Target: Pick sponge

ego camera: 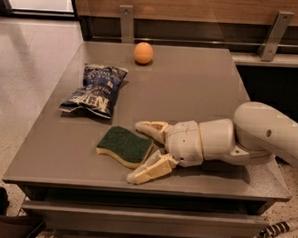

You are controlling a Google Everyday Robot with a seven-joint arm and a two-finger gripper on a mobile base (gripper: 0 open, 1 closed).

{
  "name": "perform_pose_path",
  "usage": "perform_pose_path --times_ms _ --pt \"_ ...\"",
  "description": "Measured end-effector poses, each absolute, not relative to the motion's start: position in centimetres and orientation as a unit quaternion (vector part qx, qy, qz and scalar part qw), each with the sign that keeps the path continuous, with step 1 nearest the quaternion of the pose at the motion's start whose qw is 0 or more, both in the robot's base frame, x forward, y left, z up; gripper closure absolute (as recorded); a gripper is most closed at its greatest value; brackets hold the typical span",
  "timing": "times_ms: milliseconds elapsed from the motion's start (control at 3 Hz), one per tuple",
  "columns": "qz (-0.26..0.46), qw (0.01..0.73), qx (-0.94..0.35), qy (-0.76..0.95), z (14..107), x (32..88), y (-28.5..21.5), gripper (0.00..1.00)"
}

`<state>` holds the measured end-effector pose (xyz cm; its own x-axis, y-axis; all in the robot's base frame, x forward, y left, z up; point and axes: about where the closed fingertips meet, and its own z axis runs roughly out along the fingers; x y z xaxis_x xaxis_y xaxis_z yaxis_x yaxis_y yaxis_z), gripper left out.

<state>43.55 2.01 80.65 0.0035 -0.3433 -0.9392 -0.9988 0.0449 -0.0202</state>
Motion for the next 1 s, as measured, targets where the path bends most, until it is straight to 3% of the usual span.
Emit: perform_pose_path --times_ms 667,1000 --pt "0.390 0.420 -0.571 0.588 80.75 43.52 2.06 0.88" --pt "0.390 0.420 -0.571 0.588 80.79 43.52 2.07 1.00"
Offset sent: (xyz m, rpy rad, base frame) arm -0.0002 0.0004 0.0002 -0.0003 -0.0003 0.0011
